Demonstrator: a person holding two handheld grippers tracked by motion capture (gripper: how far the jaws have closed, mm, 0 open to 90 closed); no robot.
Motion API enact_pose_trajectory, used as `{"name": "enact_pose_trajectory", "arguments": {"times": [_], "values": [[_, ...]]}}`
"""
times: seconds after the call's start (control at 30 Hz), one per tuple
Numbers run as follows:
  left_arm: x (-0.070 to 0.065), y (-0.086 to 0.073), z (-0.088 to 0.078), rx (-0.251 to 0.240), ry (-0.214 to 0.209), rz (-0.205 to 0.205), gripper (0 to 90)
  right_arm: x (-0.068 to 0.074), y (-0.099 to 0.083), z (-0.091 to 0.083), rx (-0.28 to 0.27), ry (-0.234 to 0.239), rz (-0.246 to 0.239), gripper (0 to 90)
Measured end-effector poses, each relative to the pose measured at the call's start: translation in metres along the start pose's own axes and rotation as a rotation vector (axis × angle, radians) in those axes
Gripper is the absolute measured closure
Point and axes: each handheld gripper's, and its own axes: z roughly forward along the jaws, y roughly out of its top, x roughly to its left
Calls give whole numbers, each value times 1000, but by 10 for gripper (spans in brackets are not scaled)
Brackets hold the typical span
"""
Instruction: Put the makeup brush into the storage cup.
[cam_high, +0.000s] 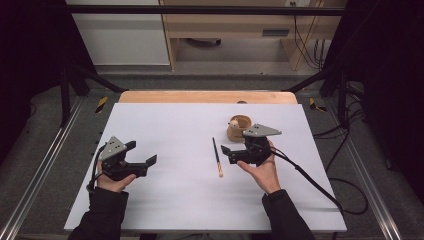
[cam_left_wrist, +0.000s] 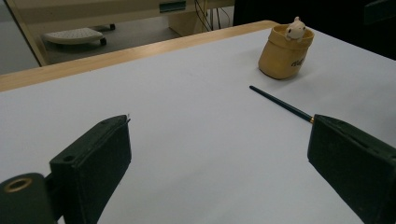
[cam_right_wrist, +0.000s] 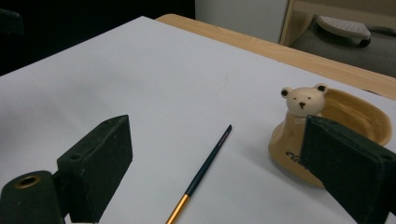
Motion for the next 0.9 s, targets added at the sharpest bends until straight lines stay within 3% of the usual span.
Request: {"name": "enact_pose_trajectory", "arguments": {"times": [0.47,0.9], "values": [[1,-1,-1,3,1,6,56,11,-9,34,89,21,-16,160],[1,-1,-1,2,0,9,56,11,-27,65,188,0,-7,233]]}}
